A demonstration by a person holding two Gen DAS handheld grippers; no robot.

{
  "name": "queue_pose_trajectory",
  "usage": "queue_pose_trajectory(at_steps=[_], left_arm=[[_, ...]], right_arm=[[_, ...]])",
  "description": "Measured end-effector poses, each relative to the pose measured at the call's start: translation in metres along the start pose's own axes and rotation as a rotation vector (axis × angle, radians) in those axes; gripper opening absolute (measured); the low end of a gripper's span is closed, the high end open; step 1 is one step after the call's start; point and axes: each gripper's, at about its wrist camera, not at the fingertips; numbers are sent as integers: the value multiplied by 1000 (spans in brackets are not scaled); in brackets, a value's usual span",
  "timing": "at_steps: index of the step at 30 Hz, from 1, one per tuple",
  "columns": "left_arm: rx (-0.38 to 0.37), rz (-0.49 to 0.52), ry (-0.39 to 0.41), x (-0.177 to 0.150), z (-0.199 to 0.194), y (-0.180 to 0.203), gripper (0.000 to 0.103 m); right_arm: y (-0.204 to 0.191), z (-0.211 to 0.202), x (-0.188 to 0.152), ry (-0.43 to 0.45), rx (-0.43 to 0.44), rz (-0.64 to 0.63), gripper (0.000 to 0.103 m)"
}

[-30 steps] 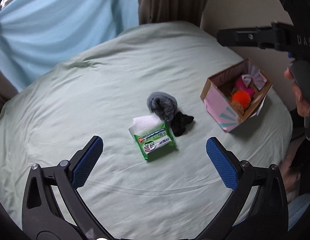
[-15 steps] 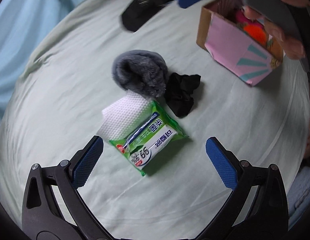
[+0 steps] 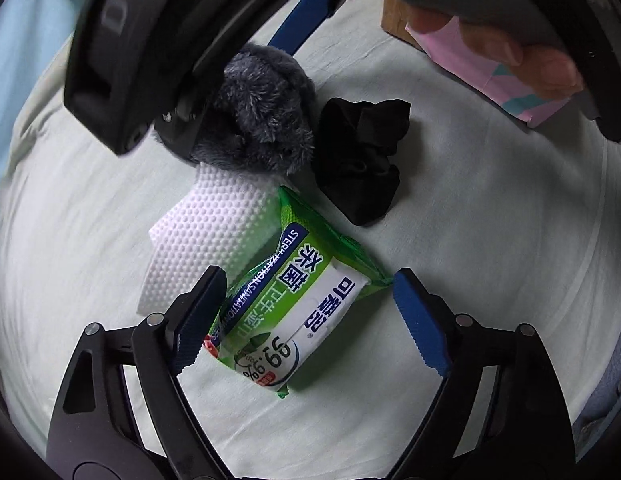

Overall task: Organize soft objects
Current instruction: 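Grasp the green wipes pack with the left tool while the right tool grasps the grey plush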

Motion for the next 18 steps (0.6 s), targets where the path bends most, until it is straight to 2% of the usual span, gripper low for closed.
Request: queue_pose_trajectory(at_steps=[2,10,14,15,18], left_arm=[[-7,3,-10,-1,3,1,77],[-6,18,-12,-3,7,12,68],[-6,25,-24,-5,4,12,62],[-5,21,-28,4,6,12,62],[-16,-18,-35,8,0,9,55]], right_arm=[[2,7,-1,-10,22,7,86],[10,12,-1,-17,29,33,59],[8,8,-1,-18,19,40,52],[7,7,0,-15,13,39,50],[6,-3,-2,10,-3,56,49]])
Point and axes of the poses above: each gripper's, at about its wrist camera, not at the fingertips, and z roughly the way its jaws point, y to its right, x to its top, and after that the axes turned 15 degrees about -z, right-handed
